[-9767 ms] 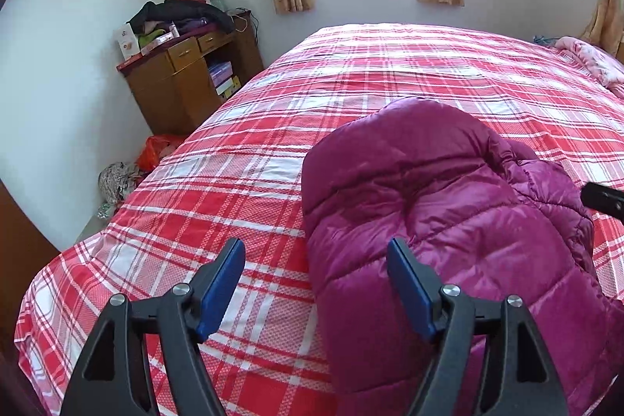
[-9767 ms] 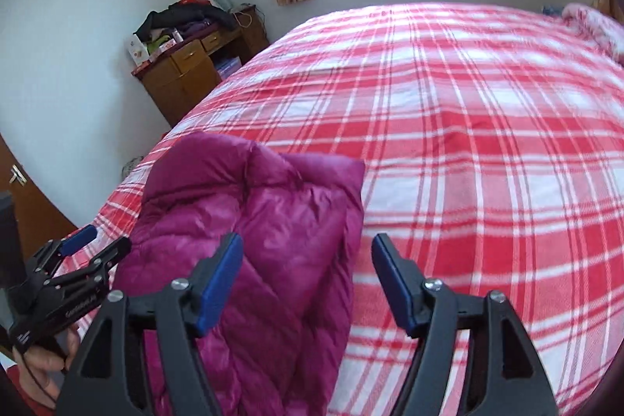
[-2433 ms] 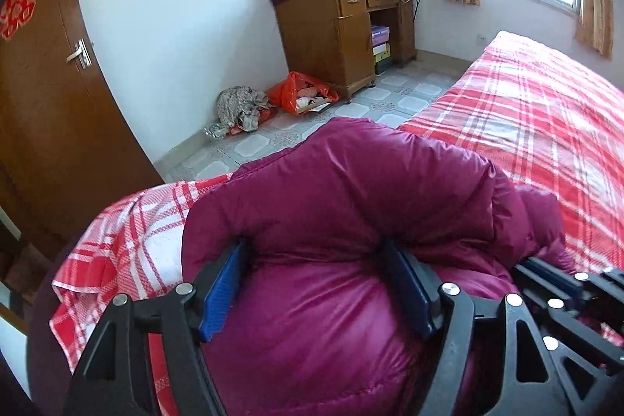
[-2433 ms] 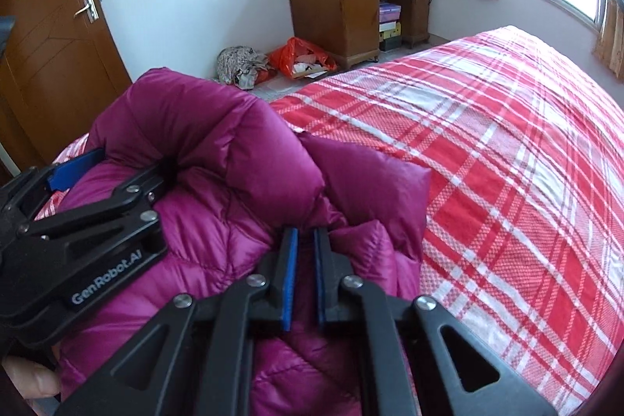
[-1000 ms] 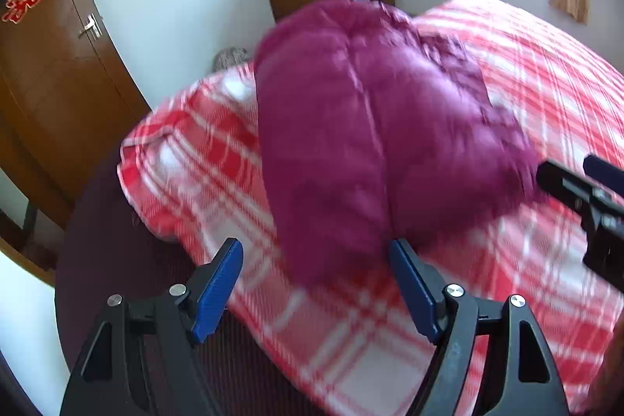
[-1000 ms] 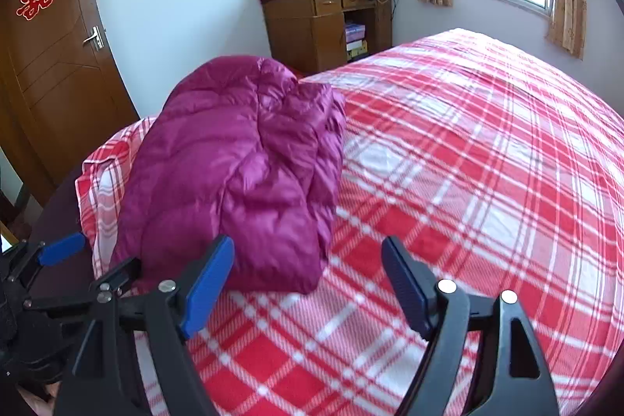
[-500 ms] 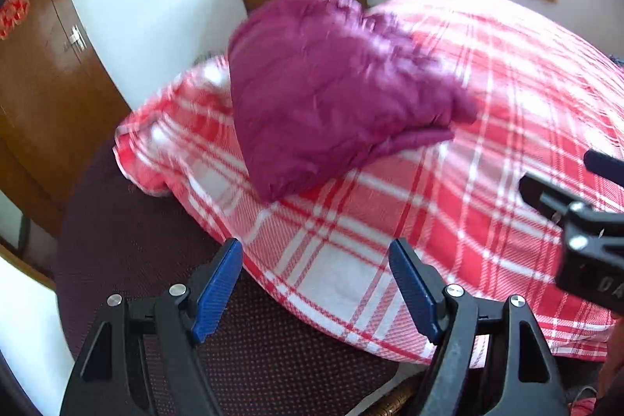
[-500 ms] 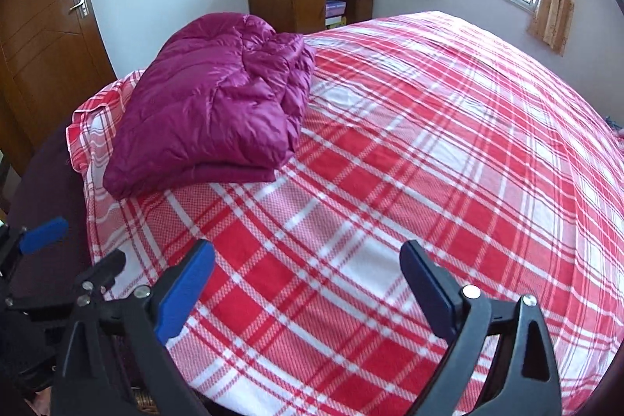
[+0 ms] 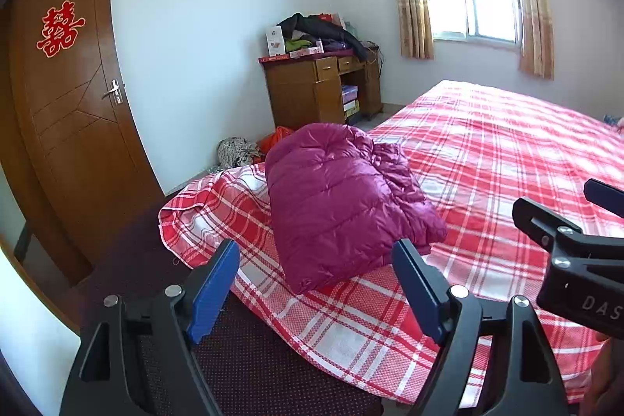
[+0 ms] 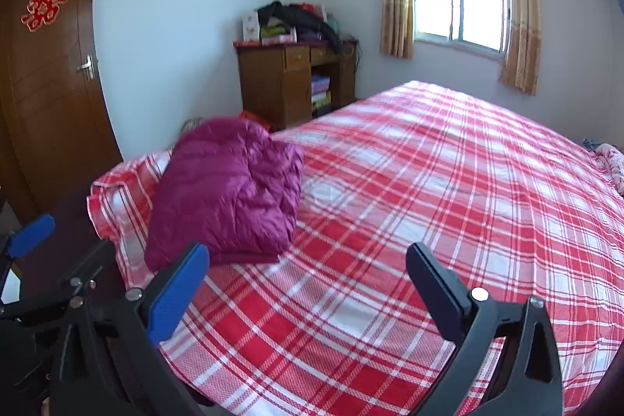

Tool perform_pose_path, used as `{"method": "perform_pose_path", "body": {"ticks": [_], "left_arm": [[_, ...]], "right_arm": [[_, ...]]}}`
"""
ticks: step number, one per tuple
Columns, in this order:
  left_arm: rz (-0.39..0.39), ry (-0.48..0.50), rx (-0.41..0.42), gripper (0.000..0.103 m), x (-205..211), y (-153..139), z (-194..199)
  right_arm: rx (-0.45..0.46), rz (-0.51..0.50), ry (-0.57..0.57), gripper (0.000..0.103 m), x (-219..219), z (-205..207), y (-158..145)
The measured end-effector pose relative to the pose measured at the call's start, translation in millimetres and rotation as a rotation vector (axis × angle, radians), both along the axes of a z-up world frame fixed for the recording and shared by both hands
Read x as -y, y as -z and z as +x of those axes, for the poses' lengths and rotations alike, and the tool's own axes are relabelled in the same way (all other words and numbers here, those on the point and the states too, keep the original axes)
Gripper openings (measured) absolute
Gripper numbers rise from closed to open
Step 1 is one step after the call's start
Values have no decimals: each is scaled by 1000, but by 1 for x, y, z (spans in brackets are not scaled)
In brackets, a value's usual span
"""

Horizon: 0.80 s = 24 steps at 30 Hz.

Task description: Fold large clothes

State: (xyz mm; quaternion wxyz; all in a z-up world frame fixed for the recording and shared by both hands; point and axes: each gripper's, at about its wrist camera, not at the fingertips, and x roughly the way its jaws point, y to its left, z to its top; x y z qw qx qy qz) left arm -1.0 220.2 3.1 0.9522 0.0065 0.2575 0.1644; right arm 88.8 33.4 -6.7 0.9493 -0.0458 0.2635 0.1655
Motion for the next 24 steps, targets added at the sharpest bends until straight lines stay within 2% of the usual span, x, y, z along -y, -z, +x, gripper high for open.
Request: {"method": "perform_pose_path", "body": {"ticks": [3, 8, 24], "left_arm": [[-12, -17, 43, 82, -5, -10, -7], [26, -32, 112, 83, -1, -18, -17], [44, -3, 117, 83, 13, -23, -26]], "right_arm": [[48, 34, -3, 103, 4, -7, -10], [120, 83, 5, 103, 11, -17, -20], [145, 96, 8, 103, 14, -25, -22]]}}
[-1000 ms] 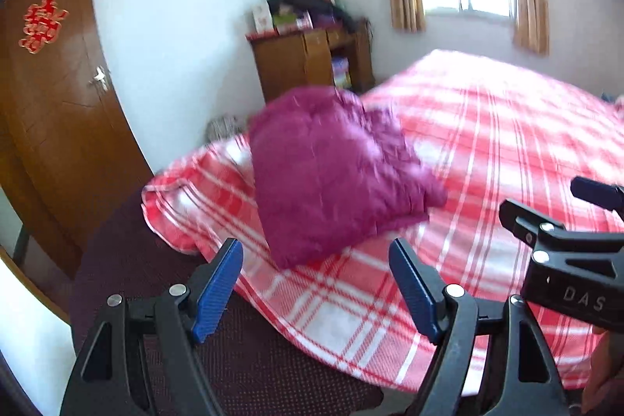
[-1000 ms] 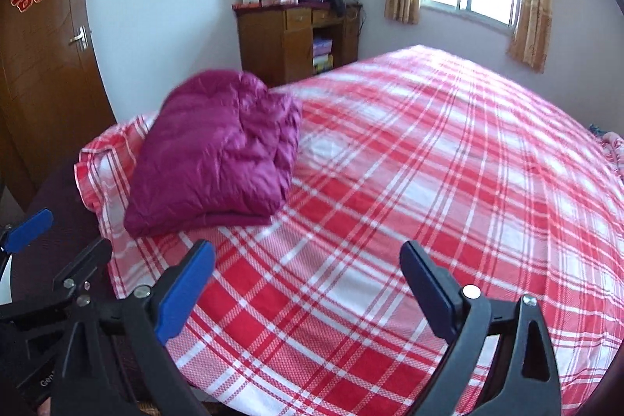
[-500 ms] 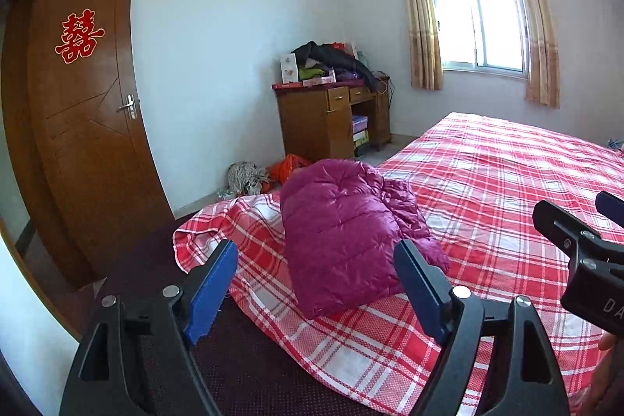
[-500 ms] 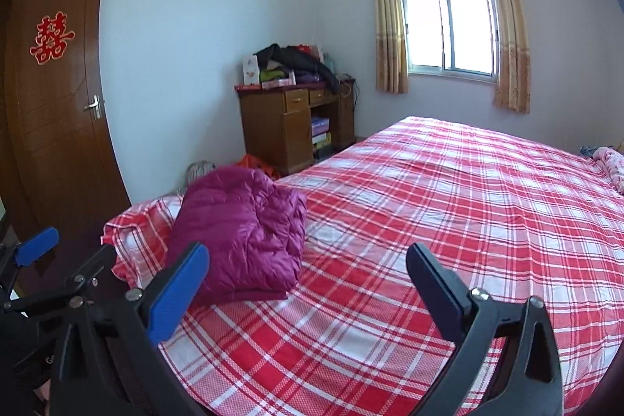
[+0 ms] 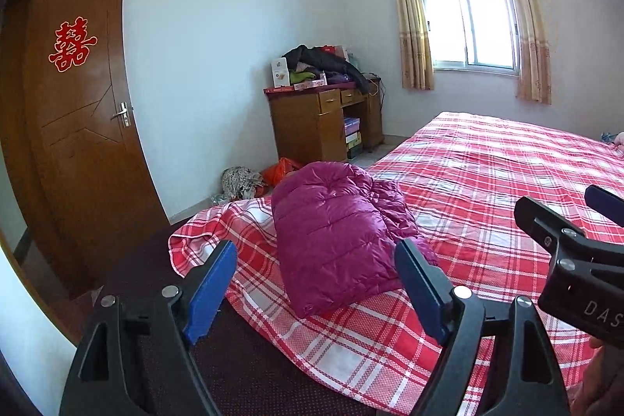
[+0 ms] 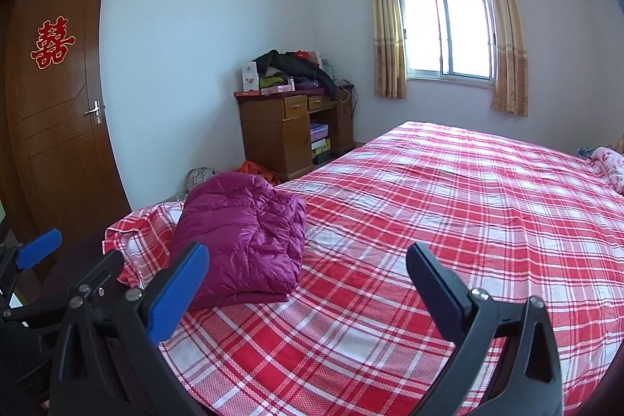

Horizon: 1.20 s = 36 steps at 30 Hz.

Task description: Fold large clothes

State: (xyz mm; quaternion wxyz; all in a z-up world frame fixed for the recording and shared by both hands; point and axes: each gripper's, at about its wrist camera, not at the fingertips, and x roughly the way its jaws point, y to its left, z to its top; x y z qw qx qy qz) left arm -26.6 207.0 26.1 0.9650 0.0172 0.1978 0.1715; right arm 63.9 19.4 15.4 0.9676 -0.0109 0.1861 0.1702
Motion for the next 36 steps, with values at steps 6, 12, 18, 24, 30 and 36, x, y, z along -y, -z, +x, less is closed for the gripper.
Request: {"method": "perform_pose_path", "body": {"ticks": [6, 12, 18, 24, 30, 36], "left_arm": [[-1, 1, 3, 84, 2, -1, -1], [-2, 1, -1, 84, 2, -1, -2], [-4, 0, 1, 84, 2, -1, -1], [-7, 0, -4, 84, 2, -1, -1], [-4, -3, -1, 84, 1, -1, -1], [-5, -1, 0, 84, 2, -1, -1]], "right_arm": [[0, 7, 4, 103, 2, 0, 1], [2, 5, 5, 103, 3, 0, 1], [1, 5, 3, 103, 4, -1, 0], [4, 12, 5, 103, 6, 0, -1], [5, 14, 3, 103, 7, -1, -1], [9, 13, 3, 103, 8, -1, -1]]}}
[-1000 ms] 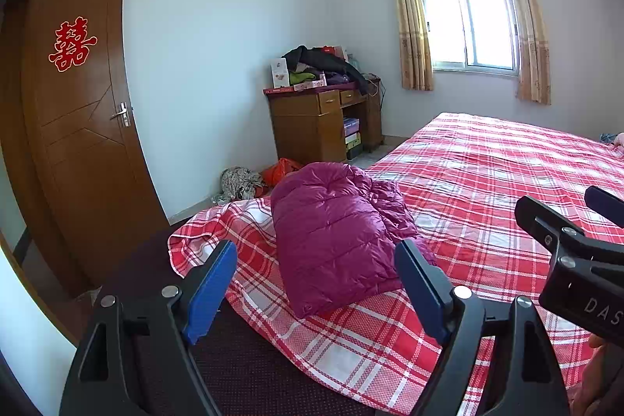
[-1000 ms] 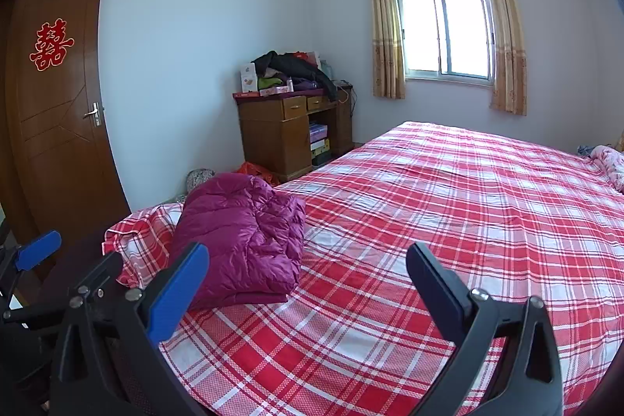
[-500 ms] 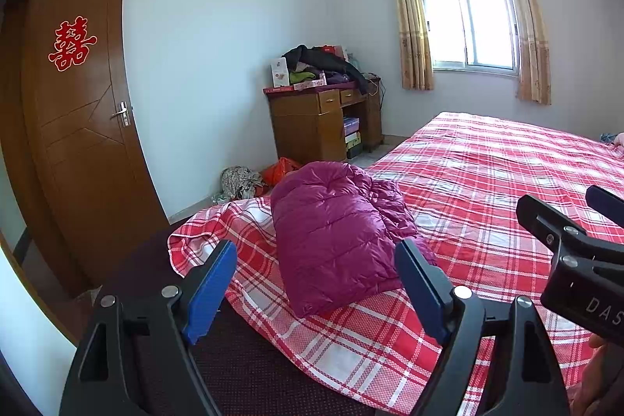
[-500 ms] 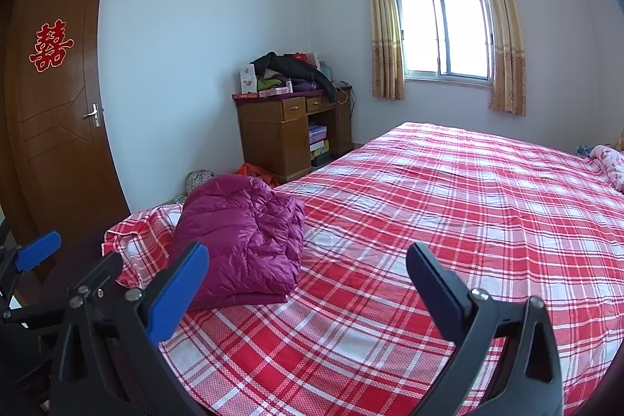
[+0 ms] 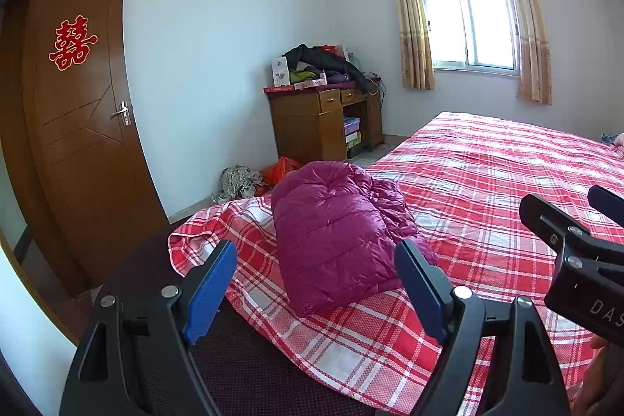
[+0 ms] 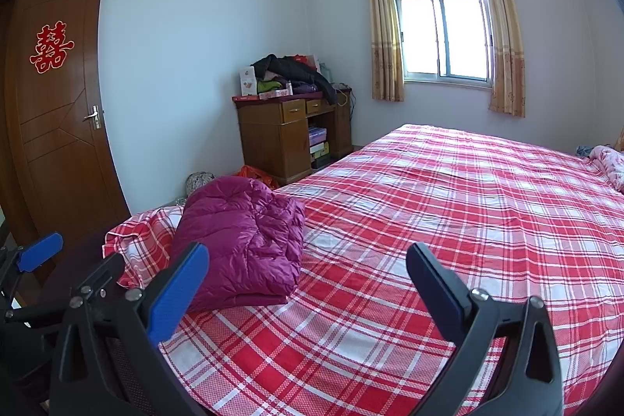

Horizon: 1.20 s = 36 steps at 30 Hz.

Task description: Fold large clothes

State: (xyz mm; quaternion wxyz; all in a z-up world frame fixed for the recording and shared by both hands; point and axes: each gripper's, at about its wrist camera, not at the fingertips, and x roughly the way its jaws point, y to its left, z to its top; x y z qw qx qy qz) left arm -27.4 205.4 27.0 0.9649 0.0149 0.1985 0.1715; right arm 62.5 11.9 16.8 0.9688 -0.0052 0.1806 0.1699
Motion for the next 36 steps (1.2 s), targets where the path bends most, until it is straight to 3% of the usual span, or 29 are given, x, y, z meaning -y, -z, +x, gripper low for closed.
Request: {"method": "perform_pose_path", "body": {"ticks": [26, 36], "left_arm": [[-7, -16, -37, 84, -7, 2, 10], [19, -5, -8, 84, -3, -1, 7]], "right_arm": [[-6, -2, 15, 103, 1, 2, 2], [-7, 2, 20, 103, 3, 3, 2]]}}
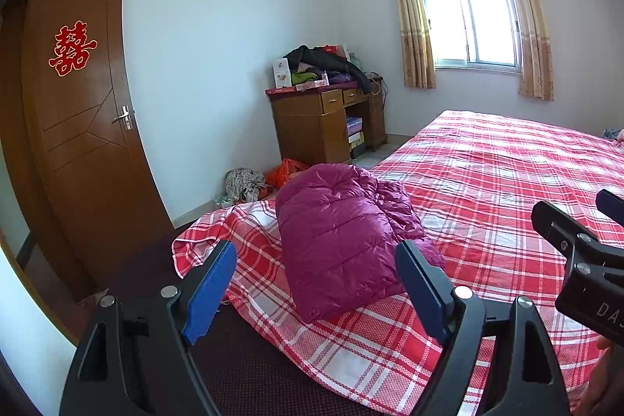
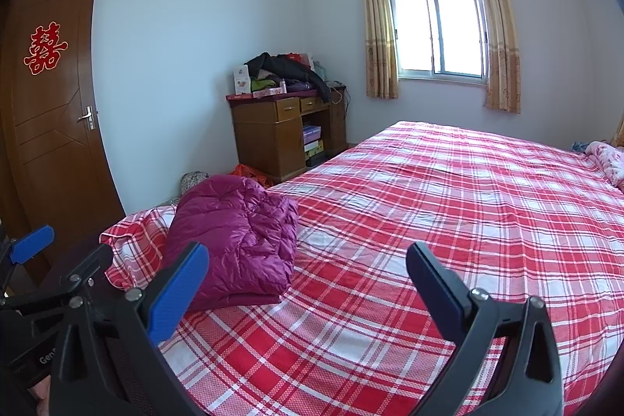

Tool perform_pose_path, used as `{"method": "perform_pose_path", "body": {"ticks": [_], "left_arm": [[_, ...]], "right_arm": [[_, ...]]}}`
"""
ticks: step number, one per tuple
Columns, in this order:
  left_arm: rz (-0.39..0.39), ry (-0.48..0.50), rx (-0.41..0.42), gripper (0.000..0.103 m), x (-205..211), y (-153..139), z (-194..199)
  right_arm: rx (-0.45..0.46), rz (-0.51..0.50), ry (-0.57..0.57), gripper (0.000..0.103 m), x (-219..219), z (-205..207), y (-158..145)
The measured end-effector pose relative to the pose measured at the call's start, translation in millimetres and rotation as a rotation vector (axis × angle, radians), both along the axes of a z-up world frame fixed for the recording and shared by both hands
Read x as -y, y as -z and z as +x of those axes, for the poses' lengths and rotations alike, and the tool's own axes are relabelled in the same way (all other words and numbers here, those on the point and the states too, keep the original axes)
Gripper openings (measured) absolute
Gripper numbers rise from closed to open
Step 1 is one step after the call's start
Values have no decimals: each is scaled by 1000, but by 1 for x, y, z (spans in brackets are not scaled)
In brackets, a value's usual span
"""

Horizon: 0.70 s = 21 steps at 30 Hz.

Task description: Fold large clothes

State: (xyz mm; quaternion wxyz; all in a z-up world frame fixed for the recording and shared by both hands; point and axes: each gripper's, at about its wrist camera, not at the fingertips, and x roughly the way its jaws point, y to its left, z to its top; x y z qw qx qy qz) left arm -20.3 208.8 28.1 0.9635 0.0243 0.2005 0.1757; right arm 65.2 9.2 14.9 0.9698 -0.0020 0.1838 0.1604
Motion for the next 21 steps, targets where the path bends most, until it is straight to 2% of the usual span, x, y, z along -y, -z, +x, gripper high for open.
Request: {"method": "perform_pose_path", "body": {"ticks": [12, 21], "left_arm": [[-17, 16, 6, 84, -3, 0, 1], [9, 34, 12, 84, 3, 1, 2]], "right_arm": [[-4, 1, 1, 103, 0, 1, 2], [-9, -2, 4, 103, -1, 1, 3]]}}
